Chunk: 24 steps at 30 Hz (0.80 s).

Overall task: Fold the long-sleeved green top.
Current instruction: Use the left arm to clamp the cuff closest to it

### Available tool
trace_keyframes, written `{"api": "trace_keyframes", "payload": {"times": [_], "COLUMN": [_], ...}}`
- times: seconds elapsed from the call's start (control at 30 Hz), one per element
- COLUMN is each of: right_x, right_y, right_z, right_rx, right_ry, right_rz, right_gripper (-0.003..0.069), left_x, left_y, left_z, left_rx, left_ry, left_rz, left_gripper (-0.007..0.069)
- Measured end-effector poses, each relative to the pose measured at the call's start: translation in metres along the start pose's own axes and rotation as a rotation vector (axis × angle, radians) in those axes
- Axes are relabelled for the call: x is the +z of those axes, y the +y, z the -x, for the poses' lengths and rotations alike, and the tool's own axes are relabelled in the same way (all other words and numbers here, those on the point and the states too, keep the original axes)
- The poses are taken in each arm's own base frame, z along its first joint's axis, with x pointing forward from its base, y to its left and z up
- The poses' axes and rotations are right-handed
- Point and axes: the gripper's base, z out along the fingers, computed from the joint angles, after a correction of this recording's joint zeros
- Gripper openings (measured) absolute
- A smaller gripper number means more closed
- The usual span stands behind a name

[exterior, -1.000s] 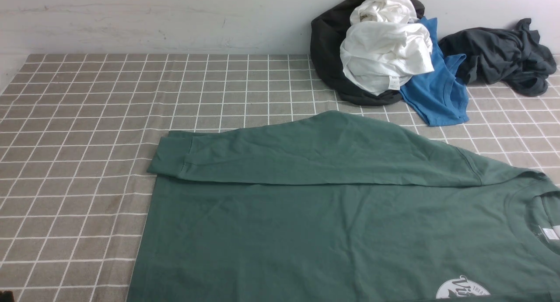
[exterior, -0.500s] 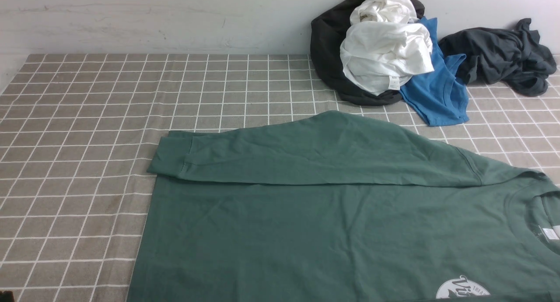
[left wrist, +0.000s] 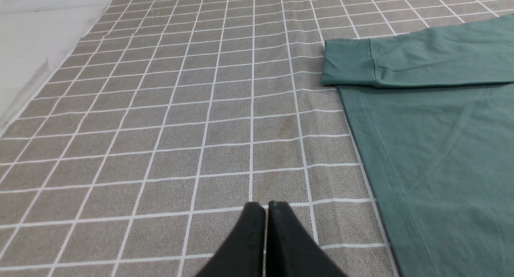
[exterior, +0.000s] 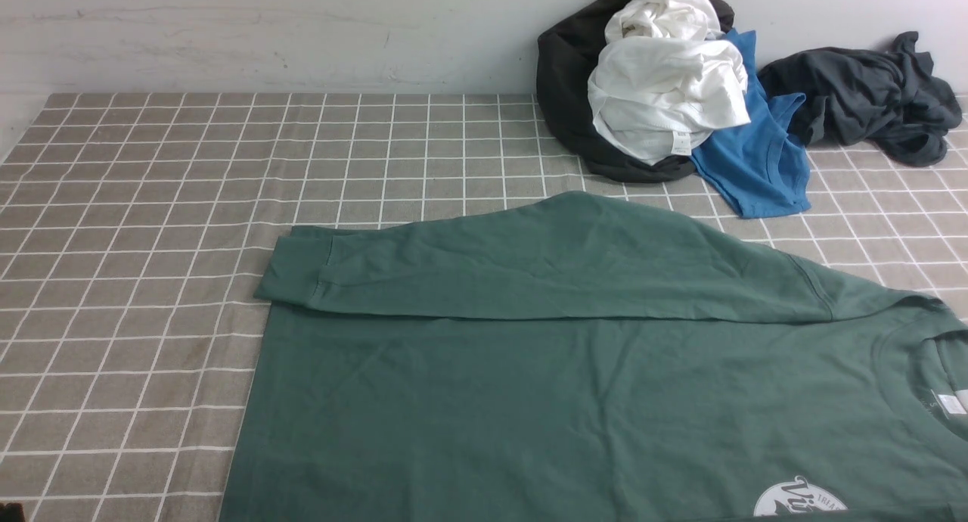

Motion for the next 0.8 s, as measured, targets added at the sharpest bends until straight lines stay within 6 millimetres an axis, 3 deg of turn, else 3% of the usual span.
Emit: {"api": "trace_keyframes", "payload": {"times": [0.67,0.8], "right_x": [0.0000,0.0000], "right_y": [0.0000,0.0000], "right_z": [0.0000,0.0000], "right_rx": [0.000,0.000], "right_ry": [0.000,0.000], "right_rz": [0.000,0.000], "right_gripper": [-0.0015,-0.0015], "left_x": [0.0000,0.0000], "left_y": [0.0005,-0.0015], "left_z": [0.0000,0.0020], "left_rx": [0.013,-0.086], "left_ry": [0.000,-0.022], "left_rz": [0.005,-0.017], "left_gripper": [-0.0007,-0.0007]}}
